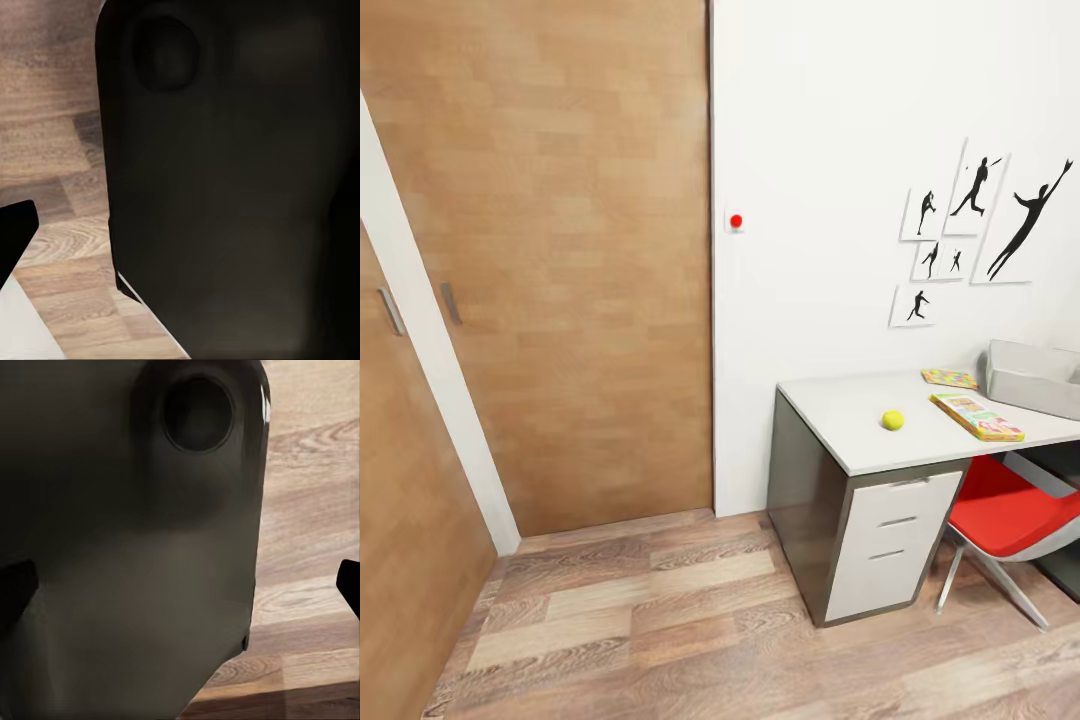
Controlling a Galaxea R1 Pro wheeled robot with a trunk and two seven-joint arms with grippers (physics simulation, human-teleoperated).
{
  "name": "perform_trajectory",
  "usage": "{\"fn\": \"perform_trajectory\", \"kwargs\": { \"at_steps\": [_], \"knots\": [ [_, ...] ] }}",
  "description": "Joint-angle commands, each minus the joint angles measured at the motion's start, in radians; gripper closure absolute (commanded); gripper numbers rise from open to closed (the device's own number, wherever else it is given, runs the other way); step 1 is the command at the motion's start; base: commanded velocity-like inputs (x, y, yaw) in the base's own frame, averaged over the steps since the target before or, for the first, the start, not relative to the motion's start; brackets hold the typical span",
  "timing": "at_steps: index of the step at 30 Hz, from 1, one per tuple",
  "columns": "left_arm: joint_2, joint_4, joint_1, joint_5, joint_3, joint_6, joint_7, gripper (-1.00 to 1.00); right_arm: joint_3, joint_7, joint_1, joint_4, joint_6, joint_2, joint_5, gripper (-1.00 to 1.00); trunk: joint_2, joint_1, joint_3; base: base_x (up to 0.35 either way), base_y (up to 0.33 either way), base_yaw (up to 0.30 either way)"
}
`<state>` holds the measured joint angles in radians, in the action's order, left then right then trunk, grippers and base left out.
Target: Put all the toys in the child's room - the three board games (two on the bed and one on the table), the two jigsaw puzzles on the table, and the tennis ball on the table - inside the toy box on the table in the child's room.
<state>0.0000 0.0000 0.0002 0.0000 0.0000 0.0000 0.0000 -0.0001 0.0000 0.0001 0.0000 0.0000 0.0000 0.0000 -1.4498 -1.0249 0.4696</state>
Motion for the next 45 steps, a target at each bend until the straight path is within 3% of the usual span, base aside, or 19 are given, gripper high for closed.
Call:
{"fn": "perform_trajectory", "kwargs": {
  "at_steps": [1,4,13,25,45],
  "knots": [
    [0.000,0.000,0.000,0.000,0.000,0.000,0.000,-1.00,0.000,0.000,0.000,0.000,0.000,0.000,0.000,-1.00,0.000,0.000,0.000,0.000,0.000,0.000],
    [-0.014,-0.002,-0.002,-0.002,-0.002,-0.005,-0.002,-1.00,-0.002,0.005,-0.002,-0.004,-0.005,0.011,-0.004,-1.00,0.000,0.000,0.000,0.000,0.000,0.000],
    [-0.016,-0.002,-0.002,-0.002,-0.001,-0.002,-0.002,-1.00,-0.009,0.003,-0.002,-0.005,0.001,0.035,-0.007,-1.00,0.000,0.000,0.000,-0.050,0.000,0.000],
    [-0.017,-0.002,-0.002,-0.001,-0.001,-0.004,-0.002,-1.00,-0.011,-0.004,-0.002,-0.005,0.002,0.039,-0.009,-1.00,0.000,0.000,0.000,-0.031,0.000,-0.020],
    [-0.017,-0.002,-0.002,0.000,-0.001,-0.006,-0.002,-1.00,-0.011,-0.005,-0.002,-0.005,0.003,0.039,-0.009,-1.00,0.000,0.000,0.000,0.000,0.000,-0.256]
  ]
}}
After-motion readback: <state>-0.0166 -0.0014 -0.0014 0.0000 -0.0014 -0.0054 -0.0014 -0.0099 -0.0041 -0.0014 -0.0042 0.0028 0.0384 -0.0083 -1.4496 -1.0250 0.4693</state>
